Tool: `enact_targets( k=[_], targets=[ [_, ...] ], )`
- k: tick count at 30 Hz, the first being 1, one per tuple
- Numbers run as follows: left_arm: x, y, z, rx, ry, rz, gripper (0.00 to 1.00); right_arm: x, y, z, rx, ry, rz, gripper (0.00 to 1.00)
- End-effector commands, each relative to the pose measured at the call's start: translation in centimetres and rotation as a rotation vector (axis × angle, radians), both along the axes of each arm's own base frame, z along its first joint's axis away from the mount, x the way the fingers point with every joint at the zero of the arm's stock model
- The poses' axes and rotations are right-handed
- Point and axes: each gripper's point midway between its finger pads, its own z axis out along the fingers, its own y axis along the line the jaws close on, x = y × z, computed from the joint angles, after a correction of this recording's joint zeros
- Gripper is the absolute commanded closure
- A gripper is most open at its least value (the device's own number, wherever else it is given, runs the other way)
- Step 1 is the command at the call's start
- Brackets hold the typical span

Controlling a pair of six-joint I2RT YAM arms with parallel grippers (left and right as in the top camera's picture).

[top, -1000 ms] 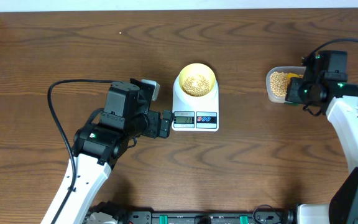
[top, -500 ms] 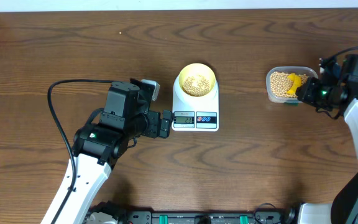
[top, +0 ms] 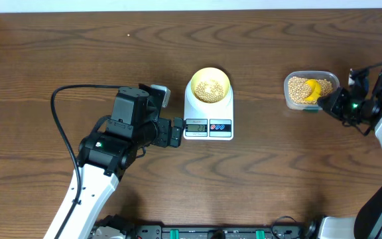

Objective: Scoop item into bowl and weigh 50g on scale
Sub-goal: 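Dip the scoop into the soybean tub and lift it with the right gripper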

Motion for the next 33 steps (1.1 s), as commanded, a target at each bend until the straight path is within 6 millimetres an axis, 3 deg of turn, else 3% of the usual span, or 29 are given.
enact_targets(
  k=[1,11,17,33],
  targets=[
    [0.0,0.1,0.0,0.013,-0.009,-0.010,0.02,-0.5,0.8,-0.5,0.108,-0.001,-0.010,0.99],
    [0.0,0.1,0.0,0.013,-0.009,-0.010,0.02,-0.5,-0.2,0.7,0.241,-0.057,-0.053,0.99],
    [0.0,0.1,0.0,0.013,-0.009,-0.010,0.02,-0.6,-1.8,1.1,0.282,-0.059,-0.127,0.99],
    [0.0,0.1,0.0,0.013,-0.009,-0.010,0.02,-1.6,-4.0,4.6,0.495,-0.187,-0.141,0.99]
  ],
)
